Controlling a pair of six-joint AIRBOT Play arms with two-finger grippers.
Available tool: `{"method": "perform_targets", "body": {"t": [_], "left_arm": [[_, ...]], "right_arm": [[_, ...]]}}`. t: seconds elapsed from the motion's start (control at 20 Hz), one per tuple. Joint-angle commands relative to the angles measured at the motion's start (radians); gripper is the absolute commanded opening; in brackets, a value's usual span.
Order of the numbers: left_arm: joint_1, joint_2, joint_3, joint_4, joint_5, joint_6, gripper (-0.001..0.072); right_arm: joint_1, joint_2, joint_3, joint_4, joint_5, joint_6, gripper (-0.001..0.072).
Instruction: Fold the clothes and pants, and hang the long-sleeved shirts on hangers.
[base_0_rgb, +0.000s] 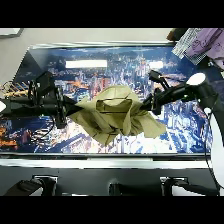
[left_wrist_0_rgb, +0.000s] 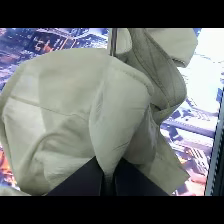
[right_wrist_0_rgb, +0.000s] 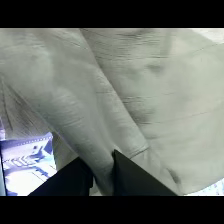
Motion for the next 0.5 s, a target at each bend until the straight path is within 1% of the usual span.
{"method": "perform_targets", "body": {"t": [0.0, 0.05, 0.1, 0.15, 0.25, 0.35, 0.4, 0.45], "left_arm": [[0.001, -0.001, -0.001, 0.013, 0.036, -0.067, 0.0243], [0.003, 0.0, -0.001, 0.022, 0.086, -0.146, 0.0397], [0.002, 0.0, -0.001, 0.037, 0.146, -0.234, 0.0519], [0.002, 0.0, -0.001, 0.053, 0.218, -0.332, 0.0553], [0.002, -0.001, -0.001, 0.079, 0.35, -0.478, 0.0553], [0.002, 0.0, -0.001, 0.078, 0.454, -0.561, 0.0553], [0.002, 0.0, -0.001, 0.079, 0.499, -0.607, 0.0553], [0.002, 0.0, -0.001, 0.079, 0.533, -0.643, 0.0553]], "right_arm": [[0.001, 0.094, 0.0, -0.059, -0.012, 0.101, 0.0018], [0.001, 0.133, 0.0, -0.099, -0.024, 0.159, 0.0018], [0.001, 0.175, 0.0, -0.142, -0.028, 0.22, 0.0018], [0.001, 0.219, 0.0, -0.182, -0.028, 0.285, 0.0018], [0.001, 0.297, 0.0, -0.224, -0.027, 0.369, 0.0017], [0.001, 0.37, 0.0, -0.259, -0.02, 0.411, 0.0017], [0.001, 0.406, 0.0, -0.289, -0.018, 0.464, 0.0017], [0.001, 0.44, 0.0, -0.333, -0.021, 0.548, 0.0017]]}}
